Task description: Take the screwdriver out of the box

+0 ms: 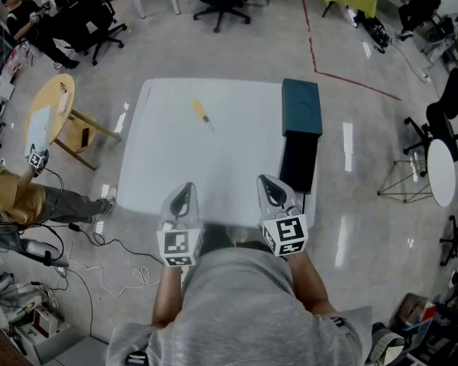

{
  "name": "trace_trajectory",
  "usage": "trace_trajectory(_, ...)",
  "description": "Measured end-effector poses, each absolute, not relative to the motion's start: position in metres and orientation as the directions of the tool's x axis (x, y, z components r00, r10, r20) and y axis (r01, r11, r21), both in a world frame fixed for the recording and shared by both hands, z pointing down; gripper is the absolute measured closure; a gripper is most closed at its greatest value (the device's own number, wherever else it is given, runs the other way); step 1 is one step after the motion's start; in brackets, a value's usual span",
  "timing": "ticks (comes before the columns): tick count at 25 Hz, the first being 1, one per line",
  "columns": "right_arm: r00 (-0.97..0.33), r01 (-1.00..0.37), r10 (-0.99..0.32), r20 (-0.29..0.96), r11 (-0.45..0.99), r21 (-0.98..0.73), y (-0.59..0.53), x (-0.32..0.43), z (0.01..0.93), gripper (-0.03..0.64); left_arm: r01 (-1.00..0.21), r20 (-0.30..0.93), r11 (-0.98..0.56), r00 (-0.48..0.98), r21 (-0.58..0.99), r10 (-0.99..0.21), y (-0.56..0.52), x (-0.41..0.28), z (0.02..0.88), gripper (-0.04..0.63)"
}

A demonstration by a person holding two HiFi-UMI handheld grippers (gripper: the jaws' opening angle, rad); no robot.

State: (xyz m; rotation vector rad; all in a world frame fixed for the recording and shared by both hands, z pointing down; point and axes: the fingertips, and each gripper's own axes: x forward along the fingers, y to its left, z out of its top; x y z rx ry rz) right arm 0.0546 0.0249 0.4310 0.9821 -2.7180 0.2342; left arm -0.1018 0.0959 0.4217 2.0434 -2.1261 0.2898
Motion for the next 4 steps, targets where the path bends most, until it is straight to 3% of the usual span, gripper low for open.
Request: trace_trajectory(4,-0.747,-0.641,-0.603,0.28,0.764,-0.067,0.0268,0.0538,0.4283,0.614,-0.999,0.258,0.04,-0.043,-0.018,-0.965,0.0977,-0.1026,0.4181,0.584)
